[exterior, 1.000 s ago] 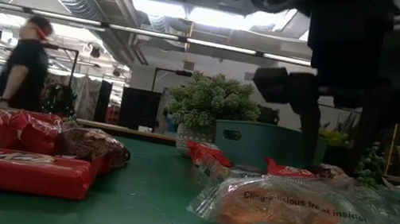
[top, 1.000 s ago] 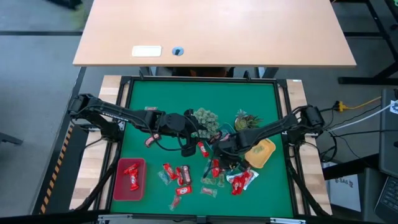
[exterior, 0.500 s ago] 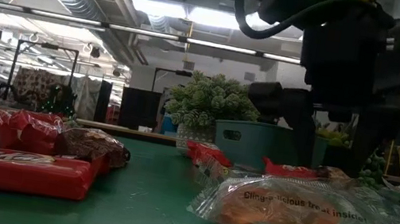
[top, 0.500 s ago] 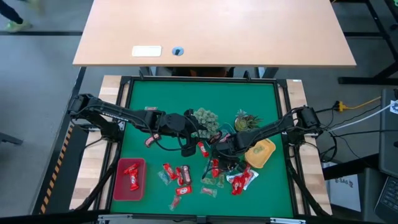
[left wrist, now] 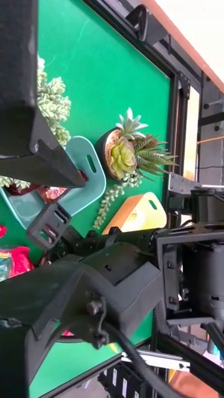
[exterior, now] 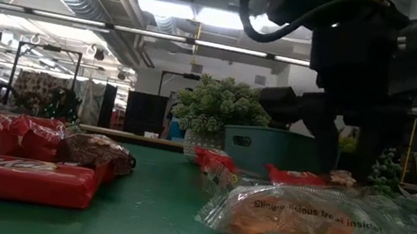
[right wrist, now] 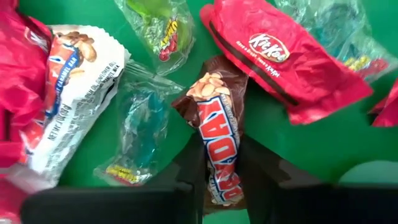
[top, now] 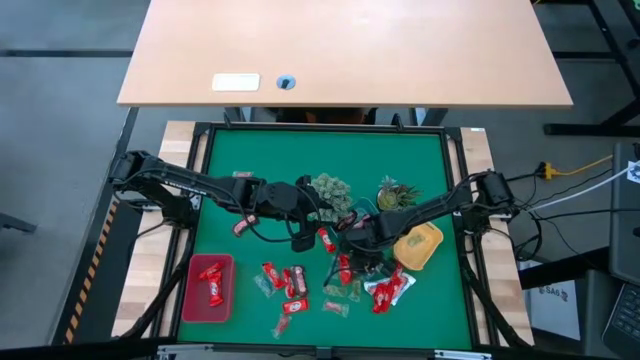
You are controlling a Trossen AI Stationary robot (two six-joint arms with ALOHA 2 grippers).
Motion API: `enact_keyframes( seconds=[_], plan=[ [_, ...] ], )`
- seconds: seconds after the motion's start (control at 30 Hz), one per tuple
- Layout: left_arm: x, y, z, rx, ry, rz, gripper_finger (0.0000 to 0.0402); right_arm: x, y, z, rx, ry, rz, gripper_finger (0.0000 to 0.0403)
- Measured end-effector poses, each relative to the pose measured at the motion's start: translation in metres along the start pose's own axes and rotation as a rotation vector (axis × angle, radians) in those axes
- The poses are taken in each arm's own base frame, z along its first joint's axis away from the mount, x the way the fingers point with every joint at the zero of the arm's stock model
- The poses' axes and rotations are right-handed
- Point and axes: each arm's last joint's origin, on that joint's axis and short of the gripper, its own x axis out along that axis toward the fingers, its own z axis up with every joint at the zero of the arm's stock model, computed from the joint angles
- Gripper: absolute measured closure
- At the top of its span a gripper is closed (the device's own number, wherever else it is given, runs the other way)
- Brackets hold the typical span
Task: Organize candy in baskets
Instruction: Put the brown chocolate into the blue bin
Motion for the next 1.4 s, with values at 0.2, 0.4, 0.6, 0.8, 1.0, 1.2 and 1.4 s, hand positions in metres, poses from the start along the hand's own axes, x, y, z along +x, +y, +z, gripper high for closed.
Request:
enact_keyframes(
  seconds=[0.2, 0.4, 0.6, 0.8, 1.0, 1.2, 1.4],
  plan=[
    [-0.001, 0.0, 0.001, -0.002, -0.004, 0.0, 0.0202, -0.026, -0.004, 0.016, 0.021, 0.028, 0.021, 0.0328],
    [-0.001, 0.0, 0.001, -0.003, -0.004, 0.0, 0.0202, -0.059, -0.006, 0.032, 0.035, 0.067, 0.049, 0.0328],
    [-0.009, 0.002, 0.0, -0.001, 0.032, 0.005, 0.0202, -0.086, -0.007, 0.04, 0.036, 0.14, -0.019, 0.0327],
    [-0.024, 0.006, -0.006, -0.056, 0.129, 0.025, 0.0202, -0.094, -0.013, 0.035, 0.024, 0.328, -0.239, 0.0327],
    [-0.033, 0.005, -0.017, -0.155, 0.263, 0.016, 0.0202, -0.096, -0.021, 0.029, 0.035, 0.392, -0.333, 0.0327],
    [-0.038, -0.006, -0.029, -0.175, 0.391, -0.046, 0.0202, -0.097, -0.024, 0.027, 0.046, 0.395, -0.335, 0.0327],
    [-0.044, -0.025, -0.033, -0.132, 0.407, -0.1, 0.0202, -0.097, -0.025, 0.026, 0.049, 0.4, -0.344, 0.0312]
  ],
)
